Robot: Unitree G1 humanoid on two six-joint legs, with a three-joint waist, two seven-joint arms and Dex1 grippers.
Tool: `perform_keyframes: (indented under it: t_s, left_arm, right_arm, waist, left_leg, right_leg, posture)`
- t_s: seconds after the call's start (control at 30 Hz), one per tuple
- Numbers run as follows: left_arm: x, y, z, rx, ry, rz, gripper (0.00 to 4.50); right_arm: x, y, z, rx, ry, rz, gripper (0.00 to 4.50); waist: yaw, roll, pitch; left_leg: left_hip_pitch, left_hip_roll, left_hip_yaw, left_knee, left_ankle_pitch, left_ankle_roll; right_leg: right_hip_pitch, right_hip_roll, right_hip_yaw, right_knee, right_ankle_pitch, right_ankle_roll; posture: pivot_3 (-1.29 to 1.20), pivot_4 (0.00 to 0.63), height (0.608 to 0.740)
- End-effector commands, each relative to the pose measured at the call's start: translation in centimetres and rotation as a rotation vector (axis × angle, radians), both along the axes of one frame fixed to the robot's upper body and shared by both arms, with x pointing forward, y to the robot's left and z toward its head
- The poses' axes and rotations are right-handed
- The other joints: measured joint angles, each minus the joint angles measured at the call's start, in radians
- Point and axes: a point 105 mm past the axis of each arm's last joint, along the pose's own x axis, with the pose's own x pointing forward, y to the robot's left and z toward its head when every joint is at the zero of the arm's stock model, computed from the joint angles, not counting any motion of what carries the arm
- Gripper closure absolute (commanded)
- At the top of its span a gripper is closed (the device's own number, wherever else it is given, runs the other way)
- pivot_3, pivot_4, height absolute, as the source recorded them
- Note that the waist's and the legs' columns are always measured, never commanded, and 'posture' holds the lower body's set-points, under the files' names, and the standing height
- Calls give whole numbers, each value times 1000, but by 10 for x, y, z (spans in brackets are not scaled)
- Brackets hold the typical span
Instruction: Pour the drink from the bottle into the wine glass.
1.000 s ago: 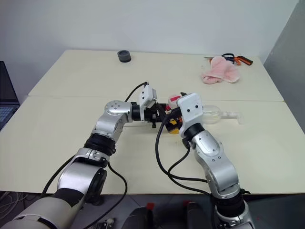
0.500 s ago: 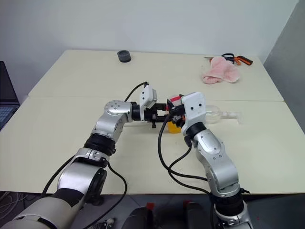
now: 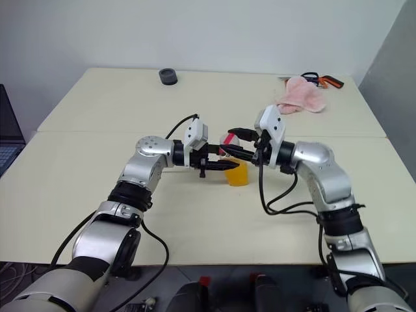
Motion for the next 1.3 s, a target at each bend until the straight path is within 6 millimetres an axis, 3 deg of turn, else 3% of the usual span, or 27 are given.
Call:
perform_keyframes:
  t_s: [0.03, 0.1, 0.37, 0.6, 0.8, 1.0, 1.3]
  left_arm:
    - [-5, -11, 39, -75, -140, -68, 2847]
    - [-5, -11, 39, -75, -141, -63, 2847]
    - [-1, -7, 38, -67, -139, -40, 2863]
    - [-1, -6, 36, -54, -132, -45, 2863]
    - [-1, -8, 34, -45, -127, -58, 2863]
    - [-1, -11, 34, -42, -122, -66, 2863]
    - [-4, -10, 28, -25, -107, -82, 2863]
  right_arm:
    - [0, -2, -11, -32, 46, 35, 2669]
    - [-1, -4, -11, -28, 41, 30, 2669]
    - [-14, -15, 5, 78, -16, -67, 0]
    - [-35, -20, 21, 165, -114, -276, 0]
    - [-40, 0, 22, 164, -178, -350, 0]
    - [-39, 7, 18, 92, -248, -359, 0]
    - [-31, -2, 22, 132, -264, -439, 0]
  waist:
    - [1, 0, 0]
    - [1, 0, 0]
    - [3, 1, 1]
    - [3, 1, 1]
    - [1, 1, 1]
    - [2, 1, 1]
    - [1, 1, 1]
  left_leg:
    - [0, 0, 0, 0, 0, 0]
    - [-1, 0, 0, 0, 0, 0]
    - [-1, 0, 1, 0, 0, 0]
    - [-1, 0, 0, 0, 0, 0]
    - [0, 0, 0, 0, 0, 0]
    - [-1, -1, 0, 1, 0, 0]
    - [0, -1, 0, 0, 0, 0]
  right_leg:
    - [0, 0, 0, 0, 0, 0]
    - [0, -1, 0, 0, 0, 0]
    - [0, -1, 1, 0, 0, 0]
    - [0, -1, 0, 0, 0, 0]
    - [0, 0, 1, 1, 0, 0]
    - [0, -1, 1, 1, 0, 0]
    - [0, 0, 1, 1, 0, 0]
  posture:
    - [0, 150, 740]
    - [0, 150, 740]
    - [0, 150, 740]
    - [0, 150, 740]
    - [0, 150, 740]
    - [0, 150, 740]
    - [0, 150, 740]
